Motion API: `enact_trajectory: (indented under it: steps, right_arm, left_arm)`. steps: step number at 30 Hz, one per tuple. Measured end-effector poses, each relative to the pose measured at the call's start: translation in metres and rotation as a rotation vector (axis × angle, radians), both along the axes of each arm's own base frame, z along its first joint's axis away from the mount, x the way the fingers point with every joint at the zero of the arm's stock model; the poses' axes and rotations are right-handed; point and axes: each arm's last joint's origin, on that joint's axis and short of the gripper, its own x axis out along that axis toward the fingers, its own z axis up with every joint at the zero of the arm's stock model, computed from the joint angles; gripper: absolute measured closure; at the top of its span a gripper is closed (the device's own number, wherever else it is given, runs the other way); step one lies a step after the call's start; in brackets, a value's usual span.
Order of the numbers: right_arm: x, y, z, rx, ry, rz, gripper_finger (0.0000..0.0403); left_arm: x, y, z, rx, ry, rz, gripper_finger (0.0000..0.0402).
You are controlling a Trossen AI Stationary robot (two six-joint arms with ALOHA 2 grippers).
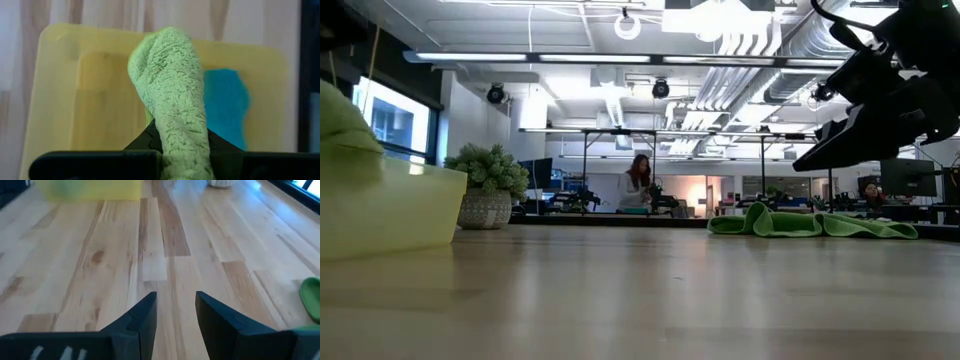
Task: Roll microfiber towels into tight, uniform cylinder then place into a basket
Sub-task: Put the light green towel into the yellow bin
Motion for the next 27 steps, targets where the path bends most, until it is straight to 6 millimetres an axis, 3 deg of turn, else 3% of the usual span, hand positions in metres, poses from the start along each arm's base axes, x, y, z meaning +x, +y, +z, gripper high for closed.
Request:
enact_trajectory:
  steps: [11,27]
  right_arm:
    - [-0.001,0.000,-0.001,-0.018,0.023,0.007,0.0274]
    - [-0.003,0.000,-0.004,-0.022,0.051,0.007,0.0274]
  left_arm:
    - [-0.004,-0.002,-0.041,0.011,-0.068,-0.050,0.0379]
    - [-0.012,0.001,-0.071,-0.033,-0.016,-0.108,0.0384]
